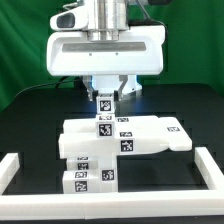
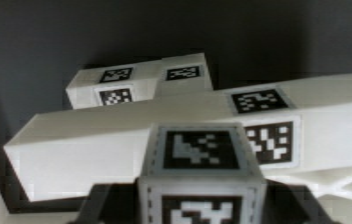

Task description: Assemble chair

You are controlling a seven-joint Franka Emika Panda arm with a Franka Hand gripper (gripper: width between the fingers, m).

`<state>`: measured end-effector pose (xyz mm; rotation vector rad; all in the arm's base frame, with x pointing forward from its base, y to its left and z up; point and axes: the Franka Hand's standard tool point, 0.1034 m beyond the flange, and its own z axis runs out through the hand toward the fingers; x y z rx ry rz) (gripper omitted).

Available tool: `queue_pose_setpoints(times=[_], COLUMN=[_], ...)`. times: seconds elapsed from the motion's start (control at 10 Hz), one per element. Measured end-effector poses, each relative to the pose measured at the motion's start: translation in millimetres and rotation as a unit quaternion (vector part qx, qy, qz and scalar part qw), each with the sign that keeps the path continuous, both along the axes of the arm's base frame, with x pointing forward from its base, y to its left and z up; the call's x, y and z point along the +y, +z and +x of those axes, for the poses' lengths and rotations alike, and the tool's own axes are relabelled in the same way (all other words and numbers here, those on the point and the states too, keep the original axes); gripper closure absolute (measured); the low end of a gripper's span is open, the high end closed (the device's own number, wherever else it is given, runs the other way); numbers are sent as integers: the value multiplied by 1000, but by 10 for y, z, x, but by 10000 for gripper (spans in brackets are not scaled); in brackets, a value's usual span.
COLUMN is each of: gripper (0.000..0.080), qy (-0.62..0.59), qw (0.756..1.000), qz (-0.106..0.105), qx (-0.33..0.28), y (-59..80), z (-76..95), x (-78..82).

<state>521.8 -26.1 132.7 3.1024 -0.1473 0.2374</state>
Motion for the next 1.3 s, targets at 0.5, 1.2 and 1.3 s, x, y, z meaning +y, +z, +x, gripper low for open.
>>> queue_pose_setpoints(times=[0.5,1.2,1.3], gripper=[517,517,517], qy=[0,0,0], qw=[1000,1000,1000], qz=[-7,-13,-13], qx=[-12,-14,-14], y=[-2,-56,-56], z=[49,46,46], x=[-23,-53,-52])
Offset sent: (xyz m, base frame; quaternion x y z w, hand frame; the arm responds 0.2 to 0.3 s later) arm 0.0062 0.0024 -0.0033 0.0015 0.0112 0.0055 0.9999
